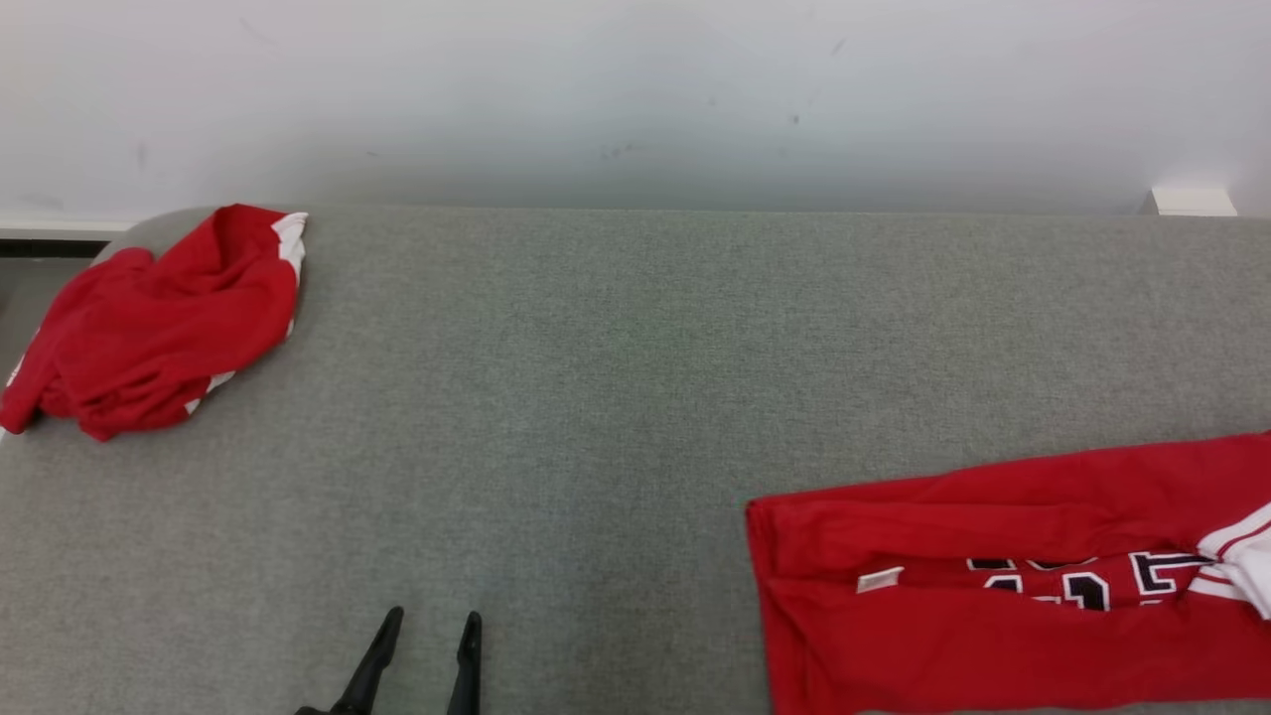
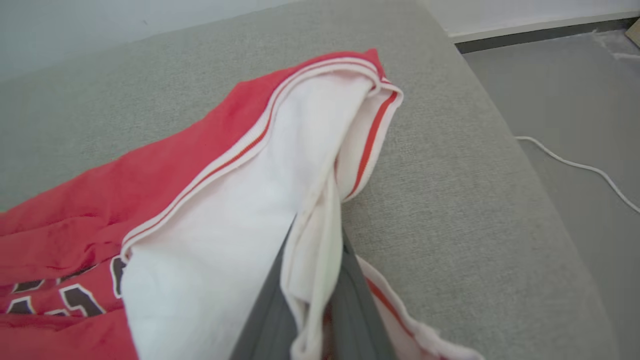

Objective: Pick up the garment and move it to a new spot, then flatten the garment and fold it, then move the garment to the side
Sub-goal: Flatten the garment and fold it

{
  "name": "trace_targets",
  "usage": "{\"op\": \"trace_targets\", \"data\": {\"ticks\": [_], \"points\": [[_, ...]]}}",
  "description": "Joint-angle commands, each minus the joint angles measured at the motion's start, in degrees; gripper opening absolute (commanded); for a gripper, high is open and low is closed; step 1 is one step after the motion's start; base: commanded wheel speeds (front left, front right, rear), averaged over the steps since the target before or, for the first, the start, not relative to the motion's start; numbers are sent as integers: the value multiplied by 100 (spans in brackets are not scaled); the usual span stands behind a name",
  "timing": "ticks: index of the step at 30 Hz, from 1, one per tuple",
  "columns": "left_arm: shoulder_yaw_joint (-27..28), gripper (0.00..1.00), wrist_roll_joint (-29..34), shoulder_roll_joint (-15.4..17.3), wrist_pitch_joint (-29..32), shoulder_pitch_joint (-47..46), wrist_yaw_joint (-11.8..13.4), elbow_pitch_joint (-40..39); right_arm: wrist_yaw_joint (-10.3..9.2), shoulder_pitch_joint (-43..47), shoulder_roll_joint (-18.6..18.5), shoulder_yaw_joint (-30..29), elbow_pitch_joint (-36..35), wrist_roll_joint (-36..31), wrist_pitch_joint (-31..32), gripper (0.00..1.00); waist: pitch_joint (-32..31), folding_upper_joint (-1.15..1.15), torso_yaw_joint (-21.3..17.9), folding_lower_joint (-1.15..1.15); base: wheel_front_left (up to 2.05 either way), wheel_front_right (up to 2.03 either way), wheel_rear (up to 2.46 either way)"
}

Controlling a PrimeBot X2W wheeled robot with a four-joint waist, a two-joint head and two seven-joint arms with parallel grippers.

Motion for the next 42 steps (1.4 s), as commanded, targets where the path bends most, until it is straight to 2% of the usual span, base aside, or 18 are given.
{"op": "trace_targets", "data": {"ticks": [1, 7, 10, 15, 20, 25, 33, 42], "points": [[19, 100, 101, 4, -11, -11, -21, 25, -15, -18, -71, -49, -31, -36, -60, 0, 1, 0, -16, 0, 0, 0, 0], [-17, 100, 74, -19, -11, -71, -35, 89, -15, -132, -502, -27, -634, -189, 82, 0, -14, 0, -17, 0, 0, 0, 0], [-39, 100, 61, -24, -11, -85, -33, 105, -15, -140, -600, 36, -953, -217, 198, 0, -15, 0, 12, 0, 0, 0, 0], [-74, 100, 6, -33, -11, -70, 30, 111, -14, -30, -671, 390, -2034, -156, 588, 0, -67, 0, 86, 0, 0, 0, 0], [-238, 100, -128, -38, -11, -86, 148, 72, -14, 149, -445, 885, -2947, -129, 1050, 0, -122, 0, 167, 0, 0, 0, 0], [-337, 100, -206, -37, -11, -136, 229, 79, -14, 156, -22, 1524, -3393, -248, 1373, 0, -133, 0, 183, 0, 0, 0, 0], [-416, 100, -237, -37, -11, -204, 249, 126, -14, -165, 726, 2318, -2977, -649, 1576, 0, -161, 0, 215, 0, 0, 0, 0], [-524, 100, -328, -38, -11, -73, 304, 210, -14, -223, 1535, 2306, -2360, -893, 1430, 0, -213, 0, 273, 0, 0, 0, 0]]}}
